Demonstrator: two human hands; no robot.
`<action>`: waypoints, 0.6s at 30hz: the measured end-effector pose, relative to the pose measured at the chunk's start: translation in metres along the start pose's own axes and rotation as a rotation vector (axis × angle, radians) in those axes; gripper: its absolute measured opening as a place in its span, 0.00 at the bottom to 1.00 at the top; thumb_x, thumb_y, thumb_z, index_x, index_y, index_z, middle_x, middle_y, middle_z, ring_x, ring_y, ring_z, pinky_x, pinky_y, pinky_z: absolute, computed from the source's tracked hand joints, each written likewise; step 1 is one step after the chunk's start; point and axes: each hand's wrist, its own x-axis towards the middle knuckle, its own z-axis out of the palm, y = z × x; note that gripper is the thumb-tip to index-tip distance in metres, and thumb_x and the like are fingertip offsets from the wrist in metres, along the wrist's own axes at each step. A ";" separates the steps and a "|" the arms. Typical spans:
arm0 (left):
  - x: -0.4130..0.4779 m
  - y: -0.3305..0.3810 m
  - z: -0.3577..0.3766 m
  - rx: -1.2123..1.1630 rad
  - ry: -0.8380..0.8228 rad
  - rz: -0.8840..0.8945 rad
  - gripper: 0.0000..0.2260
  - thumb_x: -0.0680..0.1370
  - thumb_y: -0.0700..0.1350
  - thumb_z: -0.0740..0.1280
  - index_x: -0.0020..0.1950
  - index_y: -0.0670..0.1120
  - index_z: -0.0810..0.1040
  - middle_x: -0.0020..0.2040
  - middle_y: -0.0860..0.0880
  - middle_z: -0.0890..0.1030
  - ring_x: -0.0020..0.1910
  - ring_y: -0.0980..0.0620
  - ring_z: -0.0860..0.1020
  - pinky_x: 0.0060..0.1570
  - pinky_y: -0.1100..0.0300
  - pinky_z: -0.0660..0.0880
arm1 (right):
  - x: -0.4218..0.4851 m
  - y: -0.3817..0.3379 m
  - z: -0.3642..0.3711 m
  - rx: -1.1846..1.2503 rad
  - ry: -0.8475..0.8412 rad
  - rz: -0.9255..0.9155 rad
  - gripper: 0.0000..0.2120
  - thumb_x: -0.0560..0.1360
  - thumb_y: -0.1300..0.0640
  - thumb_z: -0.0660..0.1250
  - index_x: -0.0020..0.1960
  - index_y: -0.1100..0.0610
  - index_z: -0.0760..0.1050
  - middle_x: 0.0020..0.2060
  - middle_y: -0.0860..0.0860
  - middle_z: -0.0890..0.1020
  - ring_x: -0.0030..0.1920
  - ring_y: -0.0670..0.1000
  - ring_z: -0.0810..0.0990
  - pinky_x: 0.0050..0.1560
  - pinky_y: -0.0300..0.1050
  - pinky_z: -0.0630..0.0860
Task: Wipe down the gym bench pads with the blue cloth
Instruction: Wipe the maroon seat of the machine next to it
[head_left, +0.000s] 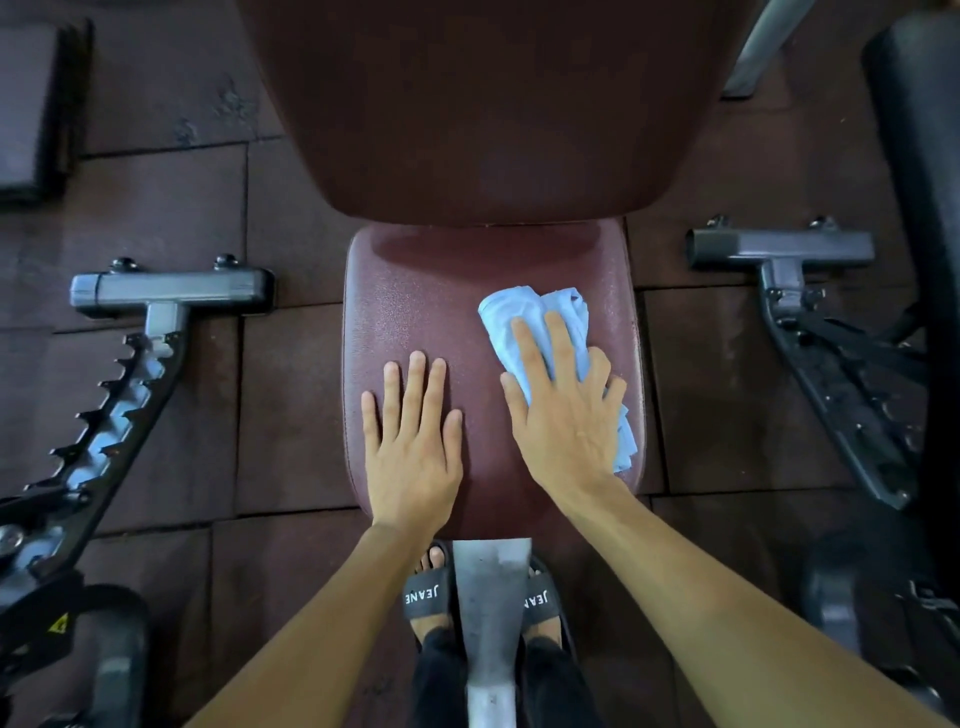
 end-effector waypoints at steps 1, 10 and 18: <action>0.000 0.000 -0.001 -0.002 -0.005 0.000 0.24 0.83 0.54 0.48 0.80 0.51 0.57 0.80 0.52 0.55 0.80 0.48 0.50 0.77 0.46 0.47 | 0.001 0.000 0.000 0.004 0.013 -0.002 0.24 0.82 0.44 0.56 0.77 0.45 0.63 0.77 0.50 0.65 0.53 0.60 0.73 0.48 0.57 0.72; -0.018 -0.018 -0.050 -0.093 -0.097 -0.120 0.27 0.82 0.58 0.43 0.79 0.52 0.58 0.80 0.54 0.55 0.80 0.51 0.48 0.77 0.50 0.43 | -0.001 -0.019 -0.036 0.387 -0.144 0.038 0.26 0.80 0.43 0.46 0.76 0.42 0.65 0.76 0.47 0.65 0.52 0.60 0.71 0.54 0.58 0.73; -0.098 -0.109 -0.161 -0.140 0.040 -0.485 0.28 0.80 0.60 0.43 0.78 0.52 0.62 0.78 0.54 0.61 0.79 0.51 0.55 0.78 0.50 0.49 | -0.045 -0.164 -0.104 0.735 -0.481 -0.246 0.20 0.84 0.44 0.51 0.75 0.34 0.61 0.76 0.36 0.58 0.64 0.51 0.66 0.62 0.42 0.57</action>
